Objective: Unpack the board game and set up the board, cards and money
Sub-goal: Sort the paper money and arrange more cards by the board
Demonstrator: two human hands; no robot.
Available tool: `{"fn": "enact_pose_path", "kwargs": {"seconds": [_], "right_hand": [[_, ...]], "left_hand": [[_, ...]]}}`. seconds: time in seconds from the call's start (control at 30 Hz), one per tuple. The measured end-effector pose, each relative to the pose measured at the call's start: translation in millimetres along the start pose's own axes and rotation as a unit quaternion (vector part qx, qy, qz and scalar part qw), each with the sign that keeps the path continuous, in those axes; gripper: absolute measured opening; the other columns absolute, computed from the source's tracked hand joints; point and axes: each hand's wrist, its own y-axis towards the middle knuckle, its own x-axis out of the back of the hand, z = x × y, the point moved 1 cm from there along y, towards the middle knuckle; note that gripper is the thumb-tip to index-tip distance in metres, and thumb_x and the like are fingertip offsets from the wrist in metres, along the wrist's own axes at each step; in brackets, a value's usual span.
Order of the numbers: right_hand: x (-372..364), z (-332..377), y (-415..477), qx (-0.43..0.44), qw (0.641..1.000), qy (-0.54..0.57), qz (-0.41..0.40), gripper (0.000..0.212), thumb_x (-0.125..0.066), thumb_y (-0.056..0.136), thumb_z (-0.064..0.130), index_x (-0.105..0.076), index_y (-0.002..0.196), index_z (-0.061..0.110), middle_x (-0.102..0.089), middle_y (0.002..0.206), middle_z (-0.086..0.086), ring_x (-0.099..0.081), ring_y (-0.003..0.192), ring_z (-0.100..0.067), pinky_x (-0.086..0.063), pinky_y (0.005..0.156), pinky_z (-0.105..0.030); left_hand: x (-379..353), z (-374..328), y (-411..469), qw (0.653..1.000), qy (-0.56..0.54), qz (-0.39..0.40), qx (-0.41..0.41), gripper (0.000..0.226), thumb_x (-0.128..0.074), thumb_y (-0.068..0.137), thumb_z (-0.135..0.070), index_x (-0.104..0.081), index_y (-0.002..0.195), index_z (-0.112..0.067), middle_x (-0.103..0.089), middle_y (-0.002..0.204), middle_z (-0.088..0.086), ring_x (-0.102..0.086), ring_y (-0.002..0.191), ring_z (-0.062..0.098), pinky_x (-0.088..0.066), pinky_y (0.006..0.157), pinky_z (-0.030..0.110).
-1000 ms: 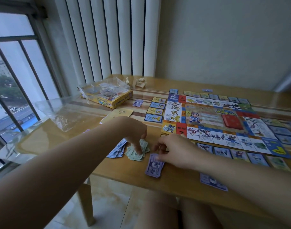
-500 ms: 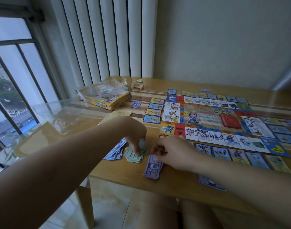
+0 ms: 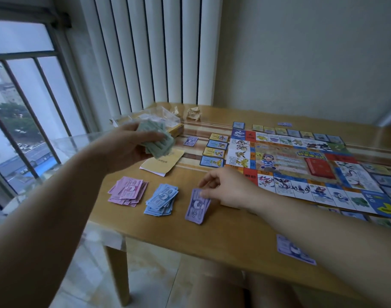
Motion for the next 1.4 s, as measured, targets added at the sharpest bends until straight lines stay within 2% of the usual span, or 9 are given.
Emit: {"fn": "enact_pose_path", "kwargs": {"seconds": [0.17, 0.37, 0.53, 0.67, 0.87, 1.1, 1.23, 1.33, 1.4], "right_hand": [[-18, -4, 13, -0.003, 0.999, -0.04, -0.023, 0.012, -0.072, 0.082, 0.022, -0.066, 0.092, 0.023, -0.06, 0.08, 0.01, -0.061, 0.087, -0.014, -0.049, 0.09, -0.041], [-17, -1, 9, 0.072, 0.964, -0.244, -0.073, 0.018, -0.064, 0.086, 0.041, -0.063, 0.102, 0.033, -0.052, 0.097, 0.012, -0.043, 0.102, -0.01, -0.032, 0.092, -0.033], [12, 26, 9, 0.063, 0.991, 0.075, -0.092, 0.017, -0.059, 0.092, 0.027, -0.062, 0.107, 0.02, -0.062, 0.096, 0.007, -0.056, 0.074, -0.001, -0.043, 0.068, -0.014], [18, 40, 1, 0.033, 0.959, 0.28, 0.008, 0.033, -0.056, 0.094, 0.023, -0.053, 0.126, 0.017, -0.066, 0.107, -0.003, -0.065, 0.079, -0.013, -0.049, 0.064, -0.024], [19, 32, -13, 0.063, 0.964, 0.244, -0.083, 0.027, -0.061, 0.09, 0.009, -0.061, 0.111, 0.026, -0.067, 0.108, -0.001, -0.066, 0.096, -0.012, -0.056, 0.084, -0.028], [27, 21, -21, 0.0, 0.921, 0.374, -0.104, 0.024, -0.06, 0.088, 0.003, -0.059, 0.11, 0.014, -0.067, 0.103, -0.004, -0.065, 0.098, -0.017, -0.054, 0.087, -0.031], [18, 19, -30, 0.003, 0.934, 0.335, -0.121, 0.032, -0.064, 0.087, 0.01, -0.062, 0.119, 0.012, -0.068, 0.099, 0.007, -0.065, 0.098, -0.007, -0.052, 0.087, -0.022], [16, 18, -39, 0.065, 0.967, 0.192, -0.156, 0.031, -0.064, 0.088, 0.017, -0.065, 0.119, 0.022, -0.068, 0.1, 0.012, -0.061, 0.097, 0.003, -0.047, 0.081, -0.011], [21, 14, -44, 0.099, 0.977, 0.025, -0.186, 0.034, -0.062, 0.09, 0.026, -0.062, 0.123, 0.027, -0.063, 0.107, 0.012, -0.054, 0.103, -0.003, -0.045, 0.09, -0.021]], "left_hand": [[13, 5, -10, 0.993, -0.074, -0.096, 0.006, 0.018, -0.05, 0.083, 0.001, -0.057, 0.099, -0.004, -0.072, 0.076, 0.008, -0.07, 0.069, 0.014, -0.057, 0.058, 0.024], [19, 5, -9, 0.993, -0.057, -0.105, 0.021, 0.017, -0.053, 0.082, -0.001, -0.058, 0.097, -0.005, -0.071, 0.078, 0.009, -0.07, 0.07, 0.014, -0.058, 0.062, 0.024], [1, 9, -8, 0.994, -0.04, -0.099, 0.034, 0.037, -0.061, 0.067, -0.007, -0.057, 0.103, -0.004, -0.068, 0.09, 0.011, -0.069, 0.079, 0.016, -0.059, 0.068, 0.025], [-33, 27, -10, 0.997, -0.047, -0.047, 0.036, 0.039, -0.061, 0.07, -0.007, -0.057, 0.108, -0.002, -0.068, 0.095, 0.013, -0.067, 0.088, 0.02, -0.057, 0.079, 0.031], [-70, 53, -12, 0.99, -0.131, -0.015, 0.041, 0.038, -0.054, 0.087, -0.014, -0.055, 0.123, 0.001, -0.062, 0.11, 0.016, -0.06, 0.098, 0.024, -0.047, 0.096, 0.036], [-106, 72, -22, 0.961, -0.274, -0.026, -0.005, 0.068, -0.04, 0.079, -0.062, -0.056, 0.13, -0.019, -0.062, 0.127, 0.005, -0.055, 0.12, 0.017, -0.037, 0.104, 0.04], [-138, 78, -18, 0.929, -0.36, -0.078, -0.035, 0.061, -0.049, 0.079, -0.05, -0.057, 0.124, -0.01, -0.067, 0.116, 0.008, -0.062, 0.112, 0.02, -0.049, 0.094, 0.035], [-146, 82, -10, 0.904, -0.411, -0.107, -0.046, 0.055, -0.055, 0.078, -0.037, -0.056, 0.124, -0.006, -0.067, 0.113, 0.007, -0.062, 0.112, 0.021, -0.051, 0.091, 0.037], [-147, 84, -8, 0.908, -0.401, -0.112, -0.033, 0.046, -0.053, 0.084, -0.029, -0.057, 0.123, -0.005, -0.067, 0.115, 0.009, -0.062, 0.113, 0.022, -0.054, 0.088, 0.035]]}}
